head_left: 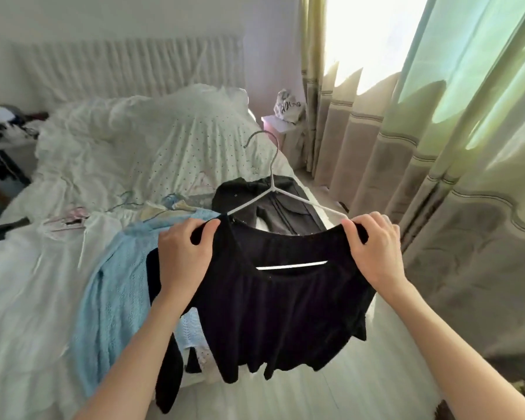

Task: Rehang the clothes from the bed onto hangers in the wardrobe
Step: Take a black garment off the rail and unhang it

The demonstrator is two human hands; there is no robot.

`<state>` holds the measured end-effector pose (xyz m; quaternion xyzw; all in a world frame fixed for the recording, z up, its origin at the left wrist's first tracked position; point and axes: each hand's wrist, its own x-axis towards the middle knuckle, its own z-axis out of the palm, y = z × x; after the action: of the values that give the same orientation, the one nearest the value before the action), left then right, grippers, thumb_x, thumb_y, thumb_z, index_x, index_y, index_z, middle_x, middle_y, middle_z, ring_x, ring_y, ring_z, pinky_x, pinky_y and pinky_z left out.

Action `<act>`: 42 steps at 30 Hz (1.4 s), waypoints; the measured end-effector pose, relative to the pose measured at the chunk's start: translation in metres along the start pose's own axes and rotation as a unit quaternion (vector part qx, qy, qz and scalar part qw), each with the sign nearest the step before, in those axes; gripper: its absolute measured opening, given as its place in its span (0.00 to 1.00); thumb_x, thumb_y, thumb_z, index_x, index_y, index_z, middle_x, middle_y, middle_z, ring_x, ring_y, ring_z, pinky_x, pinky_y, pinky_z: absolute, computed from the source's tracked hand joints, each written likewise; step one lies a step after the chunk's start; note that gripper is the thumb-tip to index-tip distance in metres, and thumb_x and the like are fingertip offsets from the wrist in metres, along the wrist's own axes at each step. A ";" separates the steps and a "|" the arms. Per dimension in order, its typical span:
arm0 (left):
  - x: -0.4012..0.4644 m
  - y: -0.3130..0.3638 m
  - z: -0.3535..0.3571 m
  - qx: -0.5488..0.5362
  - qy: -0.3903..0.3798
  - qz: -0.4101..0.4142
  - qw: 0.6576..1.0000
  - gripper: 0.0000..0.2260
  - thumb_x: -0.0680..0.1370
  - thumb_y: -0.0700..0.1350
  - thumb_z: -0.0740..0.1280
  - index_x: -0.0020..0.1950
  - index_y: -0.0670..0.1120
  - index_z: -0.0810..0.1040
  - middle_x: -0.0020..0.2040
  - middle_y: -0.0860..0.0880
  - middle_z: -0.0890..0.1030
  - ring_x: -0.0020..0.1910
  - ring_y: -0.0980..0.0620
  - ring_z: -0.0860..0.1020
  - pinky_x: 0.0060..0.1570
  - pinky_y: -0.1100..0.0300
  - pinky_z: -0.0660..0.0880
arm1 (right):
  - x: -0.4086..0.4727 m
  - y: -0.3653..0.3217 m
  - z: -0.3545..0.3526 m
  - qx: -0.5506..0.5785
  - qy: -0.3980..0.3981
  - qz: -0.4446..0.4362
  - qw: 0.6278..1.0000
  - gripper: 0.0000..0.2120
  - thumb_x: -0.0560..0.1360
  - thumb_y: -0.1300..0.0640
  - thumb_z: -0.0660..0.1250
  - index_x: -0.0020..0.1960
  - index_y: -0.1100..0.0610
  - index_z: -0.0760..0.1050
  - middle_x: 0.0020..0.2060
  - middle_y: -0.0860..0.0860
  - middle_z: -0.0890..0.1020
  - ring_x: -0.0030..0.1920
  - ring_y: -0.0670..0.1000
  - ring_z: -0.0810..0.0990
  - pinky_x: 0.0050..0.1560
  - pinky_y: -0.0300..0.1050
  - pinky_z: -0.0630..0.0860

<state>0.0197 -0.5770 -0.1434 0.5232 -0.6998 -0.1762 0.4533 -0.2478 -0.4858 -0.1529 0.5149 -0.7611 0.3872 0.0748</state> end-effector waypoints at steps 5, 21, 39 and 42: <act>0.051 0.014 0.010 0.006 0.047 0.026 0.999 0.12 0.77 0.50 0.66 0.42 0.42 0.80 0.37 0.50 0.79 0.40 0.49 0.76 0.53 0.43 0.72 | 0.064 -0.005 0.007 0.036 0.047 -0.040 0.997 0.13 0.76 0.51 0.64 0.43 0.61 0.78 0.37 0.49 0.75 0.44 0.53 0.73 0.50 0.37 0.56; 0.272 -0.055 0.136 0.012 0.030 -0.001 0.999 0.13 0.78 0.51 0.64 0.44 0.42 0.80 0.39 0.52 0.79 0.44 0.47 0.78 0.54 0.46 0.73 | 0.298 0.022 0.170 0.020 0.003 -0.073 0.997 0.14 0.78 0.50 0.62 0.46 0.60 0.78 0.42 0.52 0.77 0.48 0.54 0.72 0.49 0.42 0.58; 0.384 -0.256 0.366 0.297 -0.268 -0.161 0.902 0.15 0.81 0.54 0.56 0.52 0.47 0.77 0.50 0.45 0.81 0.51 0.43 0.77 0.49 0.51 0.72 | 0.384 0.160 0.446 -0.065 -0.349 0.074 0.932 0.15 0.80 0.48 0.57 0.54 0.56 0.77 0.50 0.55 0.77 0.56 0.57 0.73 0.56 0.53 0.66; 0.380 -0.283 0.390 0.304 -0.272 -0.180 0.895 0.15 0.81 0.53 0.56 0.52 0.46 0.78 0.51 0.44 0.81 0.52 0.42 0.77 0.52 0.50 0.72 | 0.386 0.176 0.485 -0.064 -0.370 0.077 0.924 0.15 0.79 0.48 0.57 0.55 0.56 0.77 0.51 0.54 0.78 0.55 0.56 0.74 0.58 0.54 0.68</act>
<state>-0.1534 -1.1157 -0.3820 0.6844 -0.7088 -0.1691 0.0249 -0.4351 -1.0591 -0.3797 0.5559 -0.7948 0.1243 -0.2093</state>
